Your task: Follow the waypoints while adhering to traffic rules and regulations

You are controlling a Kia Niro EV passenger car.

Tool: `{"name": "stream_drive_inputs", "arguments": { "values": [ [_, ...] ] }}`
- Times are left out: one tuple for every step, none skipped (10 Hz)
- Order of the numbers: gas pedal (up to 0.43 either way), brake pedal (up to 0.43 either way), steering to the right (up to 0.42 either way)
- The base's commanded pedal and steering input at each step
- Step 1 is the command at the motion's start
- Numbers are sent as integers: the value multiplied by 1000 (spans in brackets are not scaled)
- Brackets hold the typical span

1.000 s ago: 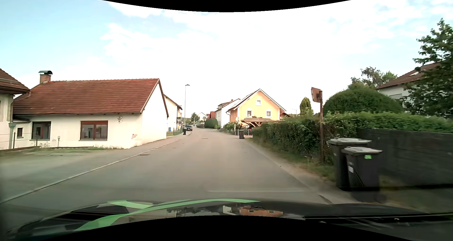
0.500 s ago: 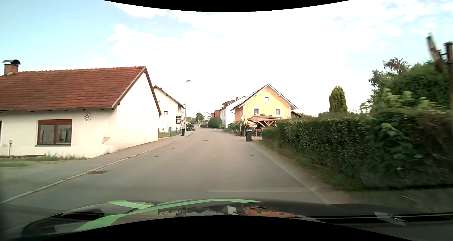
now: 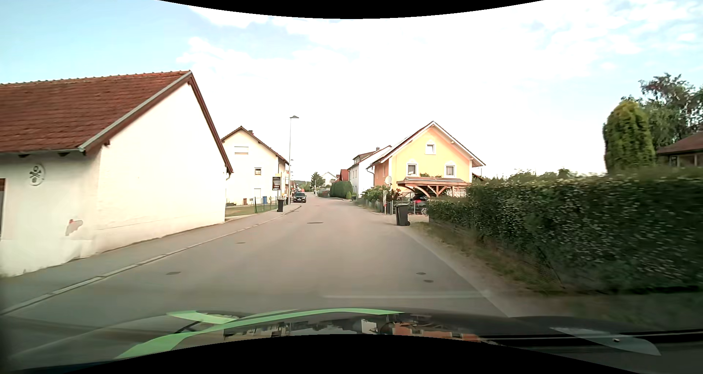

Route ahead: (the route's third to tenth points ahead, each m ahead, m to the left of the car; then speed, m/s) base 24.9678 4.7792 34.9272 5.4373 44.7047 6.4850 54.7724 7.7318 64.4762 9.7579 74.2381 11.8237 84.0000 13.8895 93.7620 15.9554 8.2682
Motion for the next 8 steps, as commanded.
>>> {"name": "stream_drive_inputs", "arguments": {
  "values": [
    [87,0,-33],
    [98,0,-33],
    [98,0,-33],
    [98,0,-33],
    [98,0,-31],
    [98,0,-29],
    [110,0,-28],
    [110,0,-24]
  ]
}}
